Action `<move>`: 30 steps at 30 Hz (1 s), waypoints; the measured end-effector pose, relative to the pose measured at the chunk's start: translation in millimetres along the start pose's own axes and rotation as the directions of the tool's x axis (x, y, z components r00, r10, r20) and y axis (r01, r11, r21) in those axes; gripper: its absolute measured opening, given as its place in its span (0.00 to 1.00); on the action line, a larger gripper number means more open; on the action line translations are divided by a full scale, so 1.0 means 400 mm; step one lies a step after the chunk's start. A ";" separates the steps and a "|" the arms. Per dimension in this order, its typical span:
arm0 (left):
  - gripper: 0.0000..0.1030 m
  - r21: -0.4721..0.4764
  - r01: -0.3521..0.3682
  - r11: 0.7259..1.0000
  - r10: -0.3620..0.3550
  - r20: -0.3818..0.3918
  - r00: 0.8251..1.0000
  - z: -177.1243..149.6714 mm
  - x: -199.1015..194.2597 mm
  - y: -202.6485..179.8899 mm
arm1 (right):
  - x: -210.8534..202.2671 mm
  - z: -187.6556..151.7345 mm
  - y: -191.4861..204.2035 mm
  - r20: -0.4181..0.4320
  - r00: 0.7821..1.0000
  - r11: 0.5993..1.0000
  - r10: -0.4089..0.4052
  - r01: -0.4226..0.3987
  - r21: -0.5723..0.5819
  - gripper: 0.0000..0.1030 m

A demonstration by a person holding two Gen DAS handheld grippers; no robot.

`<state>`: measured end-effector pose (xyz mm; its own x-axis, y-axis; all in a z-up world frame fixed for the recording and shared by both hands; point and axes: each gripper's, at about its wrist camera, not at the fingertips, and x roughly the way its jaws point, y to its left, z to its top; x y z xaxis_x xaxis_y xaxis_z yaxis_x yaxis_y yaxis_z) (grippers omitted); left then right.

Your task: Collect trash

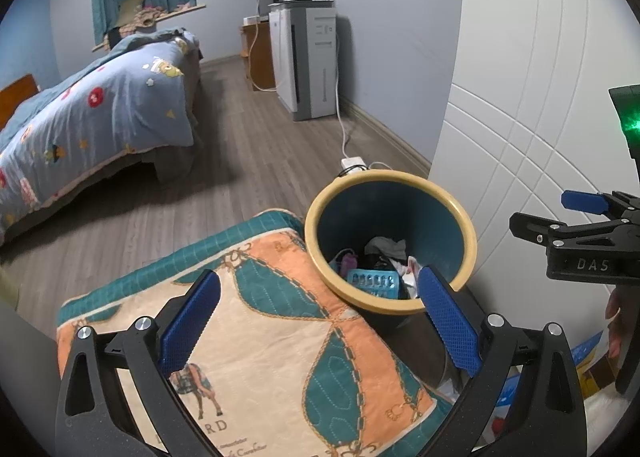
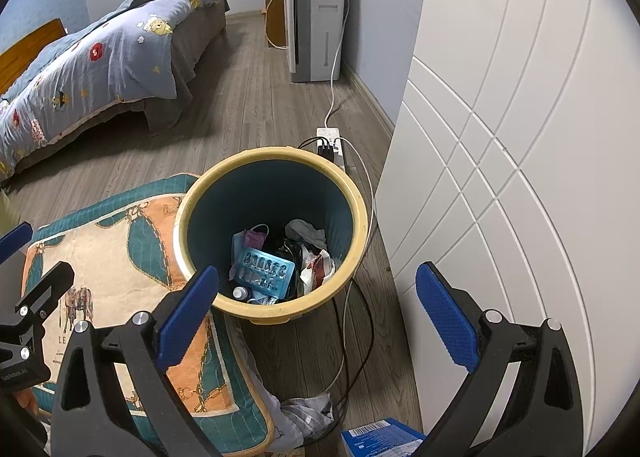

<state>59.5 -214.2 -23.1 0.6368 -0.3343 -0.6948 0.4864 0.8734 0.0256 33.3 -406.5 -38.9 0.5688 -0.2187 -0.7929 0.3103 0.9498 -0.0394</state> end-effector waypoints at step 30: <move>0.95 0.004 0.022 1.000 -0.022 0.016 1.000 0.002 -0.008 -0.007 | 0.003 0.002 0.009 -0.010 1.000 1.000 0.000 0.000 -0.010 0.94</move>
<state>56.5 -215.8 -20.4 0.6354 -0.3587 -0.6839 0.5024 0.8646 0.0133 35.5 -403.7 -39.6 0.5608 -0.2167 -0.7991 0.3031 0.9519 -0.0454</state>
